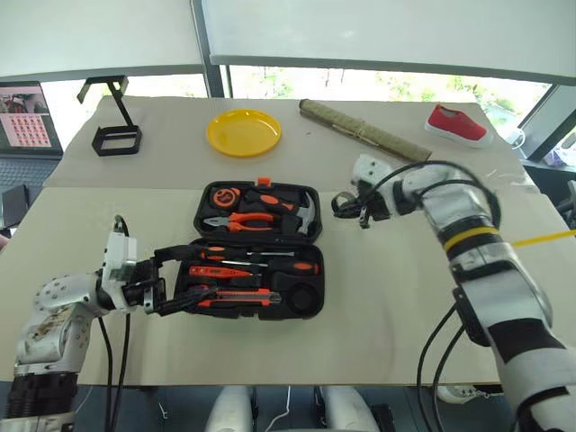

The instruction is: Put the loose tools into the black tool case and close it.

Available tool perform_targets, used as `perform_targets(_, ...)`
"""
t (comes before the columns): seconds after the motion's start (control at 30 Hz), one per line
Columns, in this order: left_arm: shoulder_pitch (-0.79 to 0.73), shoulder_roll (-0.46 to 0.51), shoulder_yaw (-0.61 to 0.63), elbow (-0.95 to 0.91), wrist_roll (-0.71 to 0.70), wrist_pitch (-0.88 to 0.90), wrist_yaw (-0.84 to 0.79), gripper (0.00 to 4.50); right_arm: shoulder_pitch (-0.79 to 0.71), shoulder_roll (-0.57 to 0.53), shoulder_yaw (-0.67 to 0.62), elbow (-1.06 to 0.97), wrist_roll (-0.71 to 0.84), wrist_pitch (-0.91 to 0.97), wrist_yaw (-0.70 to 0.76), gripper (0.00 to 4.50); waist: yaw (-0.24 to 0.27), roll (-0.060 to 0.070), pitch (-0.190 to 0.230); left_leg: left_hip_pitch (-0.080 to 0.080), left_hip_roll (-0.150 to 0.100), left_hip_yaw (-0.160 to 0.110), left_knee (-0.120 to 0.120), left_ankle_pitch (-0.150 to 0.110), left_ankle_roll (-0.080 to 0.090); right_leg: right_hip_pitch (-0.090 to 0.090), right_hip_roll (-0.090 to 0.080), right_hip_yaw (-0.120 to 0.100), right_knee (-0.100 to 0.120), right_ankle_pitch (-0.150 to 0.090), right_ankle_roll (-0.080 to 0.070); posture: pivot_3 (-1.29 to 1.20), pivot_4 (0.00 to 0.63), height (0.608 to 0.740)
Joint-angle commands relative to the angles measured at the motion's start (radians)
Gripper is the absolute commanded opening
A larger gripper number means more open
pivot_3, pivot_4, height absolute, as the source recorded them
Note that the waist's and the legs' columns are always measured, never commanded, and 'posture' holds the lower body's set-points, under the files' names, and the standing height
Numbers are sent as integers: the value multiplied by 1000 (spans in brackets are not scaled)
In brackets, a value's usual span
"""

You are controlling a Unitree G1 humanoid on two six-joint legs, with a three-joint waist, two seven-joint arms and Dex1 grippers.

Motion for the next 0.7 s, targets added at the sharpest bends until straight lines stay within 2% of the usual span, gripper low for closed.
perform_targets(0.03,32,44,23,46,31,-115,-94,4500,92,-45,11,-471,172,346,105,101,-1,0,0,1,0,-2,0,0,0,0,0,0,1,0,0,0,150,740)
perform_targets(0.17,67,74,41,81,30,-146,-127,4500,224,-43,66,-820,267,602,26,101,0,0,0,1,0,-6,0,0,1,0,0,-2,1,0,0,0,150,740)
perform_targets(0.23,86,74,44,73,24,-142,-119,4500,271,-12,102,-895,278,682,-44,101,1,0,0,1,-1,-5,0,0,1,0,-1,-2,1,0,0,0,150,740)
perform_targets(0.47,134,70,51,17,8,-124,-90,4500,307,-6,196,-944,279,763,-156,101,7,0,0,1,-1,-5,8,0,1,1,-2,-2,1,0,0,0,150,740)
perform_targets(0.7,196,73,73,-50,-7,-99,-50,4500,290,-92,293,-927,260,756,-154,101,9,0,0,2,-1,-6,10,0,1,2,-1,-2,2,0,0,0,150,740)
